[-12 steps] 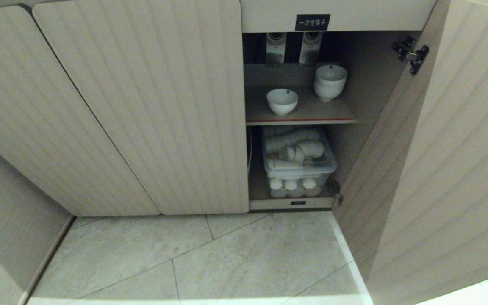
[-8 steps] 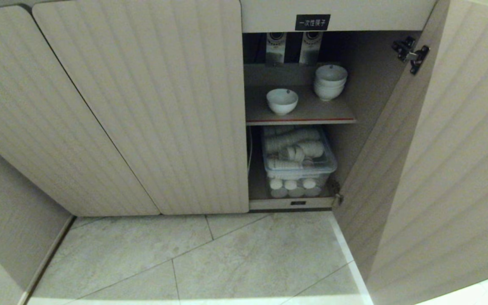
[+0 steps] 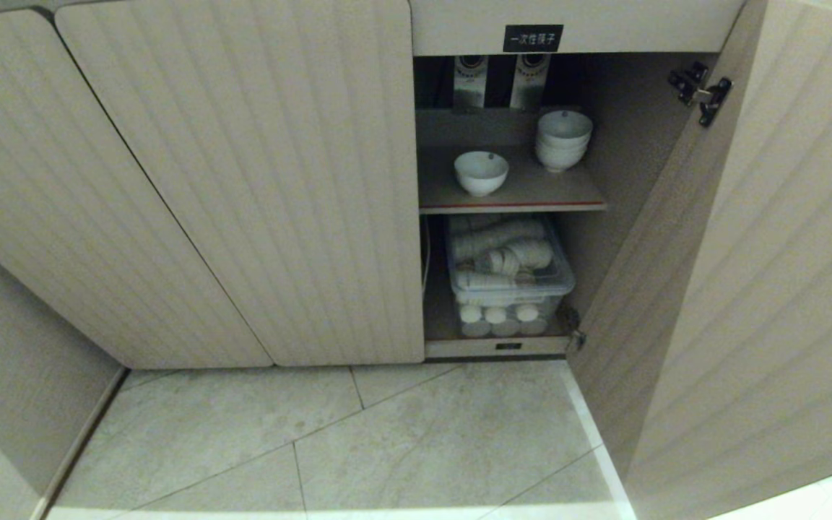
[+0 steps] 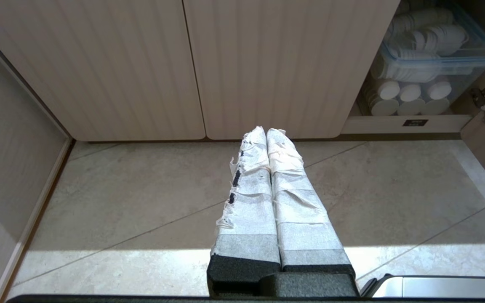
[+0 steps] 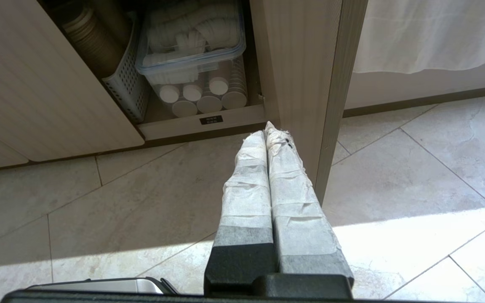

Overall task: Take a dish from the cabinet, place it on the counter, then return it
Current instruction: Take the bowl from the cabinet

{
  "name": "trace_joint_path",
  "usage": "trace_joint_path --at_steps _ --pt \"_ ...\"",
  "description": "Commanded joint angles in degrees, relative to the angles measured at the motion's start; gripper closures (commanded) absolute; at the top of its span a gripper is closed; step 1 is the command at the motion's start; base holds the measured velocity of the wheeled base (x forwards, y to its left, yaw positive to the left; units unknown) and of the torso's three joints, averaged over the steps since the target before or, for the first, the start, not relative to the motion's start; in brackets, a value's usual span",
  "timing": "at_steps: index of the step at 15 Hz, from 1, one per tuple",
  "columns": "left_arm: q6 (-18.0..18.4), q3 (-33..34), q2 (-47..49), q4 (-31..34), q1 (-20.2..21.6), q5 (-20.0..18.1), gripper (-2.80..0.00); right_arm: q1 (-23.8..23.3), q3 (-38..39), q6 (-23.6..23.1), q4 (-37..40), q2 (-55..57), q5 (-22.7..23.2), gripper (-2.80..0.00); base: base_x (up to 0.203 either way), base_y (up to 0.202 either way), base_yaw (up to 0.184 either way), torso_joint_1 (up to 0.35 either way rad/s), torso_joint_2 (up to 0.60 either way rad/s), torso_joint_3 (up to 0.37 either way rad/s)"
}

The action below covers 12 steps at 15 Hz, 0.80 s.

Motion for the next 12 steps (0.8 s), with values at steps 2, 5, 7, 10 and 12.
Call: trace_joint_path --at_steps 2,5,7,10,12 --pt "0.0 0.0 0.0 -0.1 0.0 -0.1 0.00 0.0 0.0 0.1 0.0 0.1 0.0 0.00 0.000 0.000 0.000 0.000 0.00 0.000" --pt "0.0 0.0 0.0 0.0 0.0 -0.1 0.00 0.0 0.0 0.1 0.0 0.1 0.0 0.00 0.000 0.000 0.000 0.000 0.00 0.000" --pt "0.0 0.0 0.0 0.0 0.1 -0.1 0.00 0.0 0.0 0.1 0.0 0.1 0.0 0.00 0.000 0.000 0.000 0.000 0.00 0.000" --pt "0.0 0.0 0.0 0.0 0.0 0.0 0.00 0.0 0.0 0.1 0.0 0.1 0.0 0.00 0.000 0.000 0.000 0.000 0.00 0.000" --pt "0.0 0.0 0.0 -0.1 0.0 -0.1 0.00 0.0 0.0 0.1 0.0 0.1 0.0 0.00 0.000 0.000 0.000 0.000 0.00 0.000"
